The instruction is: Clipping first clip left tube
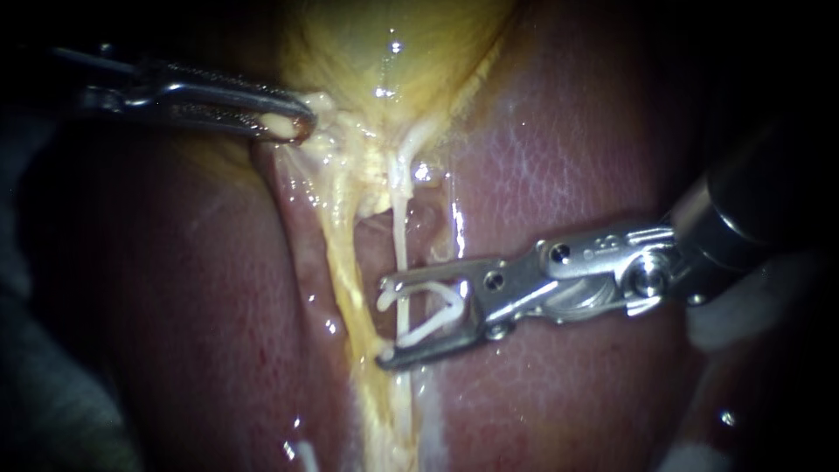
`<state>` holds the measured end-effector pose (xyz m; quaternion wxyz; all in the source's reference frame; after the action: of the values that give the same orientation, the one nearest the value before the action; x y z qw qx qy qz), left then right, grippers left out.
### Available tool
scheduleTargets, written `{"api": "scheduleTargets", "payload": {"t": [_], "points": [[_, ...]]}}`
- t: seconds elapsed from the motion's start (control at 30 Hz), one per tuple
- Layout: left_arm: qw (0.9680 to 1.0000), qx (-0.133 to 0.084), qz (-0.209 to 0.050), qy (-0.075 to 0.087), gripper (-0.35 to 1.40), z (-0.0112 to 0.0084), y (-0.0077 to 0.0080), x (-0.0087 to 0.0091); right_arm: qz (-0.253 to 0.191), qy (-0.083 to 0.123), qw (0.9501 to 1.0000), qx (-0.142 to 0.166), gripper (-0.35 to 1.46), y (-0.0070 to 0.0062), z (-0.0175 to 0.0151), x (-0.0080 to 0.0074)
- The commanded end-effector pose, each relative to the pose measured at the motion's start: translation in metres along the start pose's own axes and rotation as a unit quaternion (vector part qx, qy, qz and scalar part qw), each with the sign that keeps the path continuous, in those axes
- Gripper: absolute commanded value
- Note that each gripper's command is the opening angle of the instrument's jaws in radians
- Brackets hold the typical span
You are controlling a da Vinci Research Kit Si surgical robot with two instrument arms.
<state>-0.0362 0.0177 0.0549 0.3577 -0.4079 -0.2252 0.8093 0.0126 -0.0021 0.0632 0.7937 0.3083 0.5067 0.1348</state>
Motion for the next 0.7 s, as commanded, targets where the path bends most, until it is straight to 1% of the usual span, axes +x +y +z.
{"api": "scheduleTargets", "payload": {"t": [0.03, 0.33, 0.53, 0.7], "points": [[1.0000, 0.000, 0.000, 0.000, -0.35, 0.0000, 0.0000, 0.0000, 0.001, 0.000, 1.0000, 0.000, 0.48, 0.0001, 0.0002, 0.0000], [1.0000, 0.000, 0.000, 0.000, -0.35, 0.0000, 0.0000, 0.0000, 0.009, 0.004, 0.9999, 0.003, 0.49, 0.0016, 0.0003, -0.0011], [1.0000, 0.000, 0.000, 0.000, -0.35, 0.0000, 0.0000, 0.0000, 0.013, 0.021, 0.9997, 0.007, 0.49, 0.0021, 0.0003, -0.0012], [1.0000, 0.000, 0.000, 0.000, -0.35, 0.0000, 0.0000, 0.0000, 0.013, 0.021, 0.9997, 0.005, 0.49, 0.0025, 0.0010, -0.0010]]}}
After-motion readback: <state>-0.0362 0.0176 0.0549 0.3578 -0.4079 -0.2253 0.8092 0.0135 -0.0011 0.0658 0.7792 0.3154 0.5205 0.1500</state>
